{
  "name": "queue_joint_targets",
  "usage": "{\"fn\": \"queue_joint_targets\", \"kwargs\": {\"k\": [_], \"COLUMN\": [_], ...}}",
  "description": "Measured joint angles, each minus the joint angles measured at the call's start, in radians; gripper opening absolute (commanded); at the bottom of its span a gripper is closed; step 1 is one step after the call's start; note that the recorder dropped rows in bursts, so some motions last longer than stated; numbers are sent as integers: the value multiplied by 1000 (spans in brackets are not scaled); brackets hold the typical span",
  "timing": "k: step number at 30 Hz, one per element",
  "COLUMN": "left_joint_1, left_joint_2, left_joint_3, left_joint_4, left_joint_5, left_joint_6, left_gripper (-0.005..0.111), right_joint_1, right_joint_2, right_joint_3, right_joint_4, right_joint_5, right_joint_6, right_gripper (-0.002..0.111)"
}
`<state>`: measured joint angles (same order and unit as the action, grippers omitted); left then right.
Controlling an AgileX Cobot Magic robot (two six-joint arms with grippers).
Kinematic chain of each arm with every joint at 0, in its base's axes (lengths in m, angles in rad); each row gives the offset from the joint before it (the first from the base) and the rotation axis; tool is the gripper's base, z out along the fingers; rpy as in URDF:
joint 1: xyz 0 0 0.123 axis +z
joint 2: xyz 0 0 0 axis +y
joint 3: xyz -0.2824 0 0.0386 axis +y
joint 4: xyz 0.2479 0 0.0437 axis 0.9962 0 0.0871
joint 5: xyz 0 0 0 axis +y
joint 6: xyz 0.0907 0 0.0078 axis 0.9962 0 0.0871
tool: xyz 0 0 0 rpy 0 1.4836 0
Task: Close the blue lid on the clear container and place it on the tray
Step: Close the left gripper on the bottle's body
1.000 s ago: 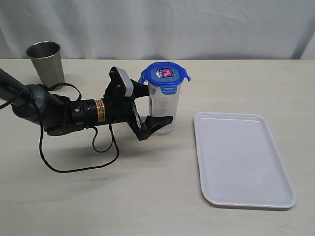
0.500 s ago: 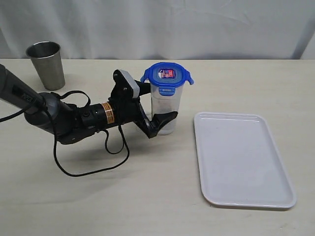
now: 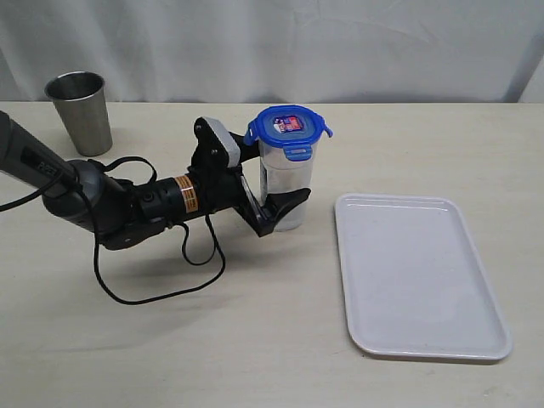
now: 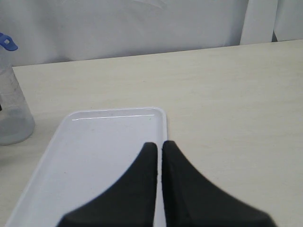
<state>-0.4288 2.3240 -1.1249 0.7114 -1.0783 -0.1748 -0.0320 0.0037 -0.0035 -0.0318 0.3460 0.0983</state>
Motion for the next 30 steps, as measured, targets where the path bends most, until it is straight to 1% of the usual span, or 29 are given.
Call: {"fn": "queue_joint_targets", "kwargs": {"k": [11, 17, 19, 20, 22, 26, 30], "left_joint_1": [0, 0, 0, 0, 0, 0, 0], "left_joint_2": [0, 0, 0, 0, 0, 0, 0], "left_joint_3": [0, 0, 0, 0, 0, 0, 0], "left_joint_4": [16, 18, 18, 18, 18, 16, 18], "left_joint_5": [-28, -21, -8, 1, 11, 23, 21], "left_joint_6": [2, -25, -29, -29, -30, -31, -33], "left_gripper": [102, 102, 100, 97, 86, 58, 40], "right_joint_1": [0, 0, 0, 0, 0, 0, 0], "right_joint_2": [0, 0, 0, 0, 0, 0, 0], "right_joint_3": [0, 0, 0, 0, 0, 0, 0], "right_joint_4": [0, 0, 0, 0, 0, 0, 0], "right_joint_5": [0, 0, 0, 0, 0, 0, 0], "right_joint_6": [0, 0, 0, 0, 0, 0, 0], "right_gripper": [5, 5, 5, 5, 5, 5, 5]}}
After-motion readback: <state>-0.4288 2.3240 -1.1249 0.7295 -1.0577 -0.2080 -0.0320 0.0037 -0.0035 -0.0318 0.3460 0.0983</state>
